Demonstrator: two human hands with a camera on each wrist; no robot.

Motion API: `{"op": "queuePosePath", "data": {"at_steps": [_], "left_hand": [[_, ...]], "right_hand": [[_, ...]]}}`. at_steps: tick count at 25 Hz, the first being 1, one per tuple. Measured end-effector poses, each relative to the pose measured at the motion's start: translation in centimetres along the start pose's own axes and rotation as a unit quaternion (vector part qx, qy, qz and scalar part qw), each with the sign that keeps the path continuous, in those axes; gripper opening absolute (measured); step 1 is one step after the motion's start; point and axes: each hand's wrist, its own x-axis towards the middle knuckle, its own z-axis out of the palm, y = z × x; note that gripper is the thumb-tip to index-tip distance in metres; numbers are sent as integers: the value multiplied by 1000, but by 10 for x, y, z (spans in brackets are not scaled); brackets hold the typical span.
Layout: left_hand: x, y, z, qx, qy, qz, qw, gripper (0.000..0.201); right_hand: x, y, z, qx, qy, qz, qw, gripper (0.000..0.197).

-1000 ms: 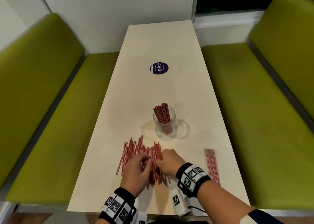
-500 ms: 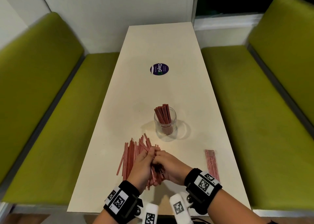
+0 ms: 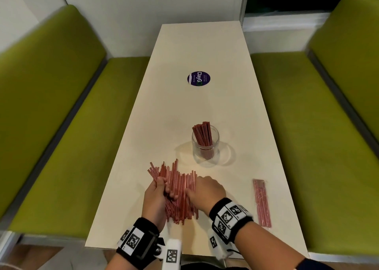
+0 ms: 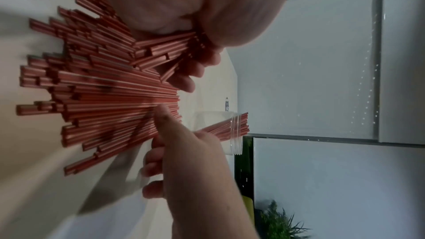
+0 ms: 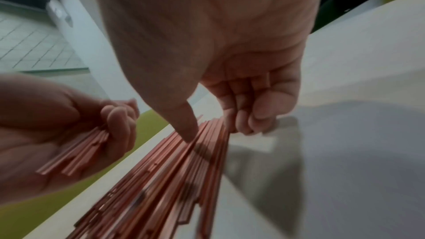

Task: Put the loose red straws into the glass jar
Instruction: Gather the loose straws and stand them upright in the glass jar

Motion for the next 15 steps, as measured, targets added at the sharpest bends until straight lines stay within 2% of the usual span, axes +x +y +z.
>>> {"op": "queuePosePath", "data": {"at_steps": [2,4,6,8,10,11,13,15], "left_hand": [[-3,-3,0,18,-4,-4,1000,29],[-5,-4,0,27,-10,-9,1000,30],[-7,-3,0,42,-21,-14,999,30],[-7,-1,2,54,-34,-17,998,30],[-8,1,5,65,-47,-20,997,29],[-9,1,7,68,-54,-23,996,30],[-10,1,12,65,-63,-33,995,32],[-10,1,18,57,-69,-40,995,34]], "right_hand": [[4,-11,3,-18,-22,-8,1000,23],[9,-15,3,-38,-41,-18,998,21],[14,-11,-1,-4,-61,-6,998,16],[17,-2,-8,54,-72,18,996,10],[19,8,-11,137,-75,25,987,23],[18,12,-12,198,-84,18,976,29],[12,14,-16,318,-98,-25,943,27],[5,13,-20,366,-86,-57,925,23]]}}
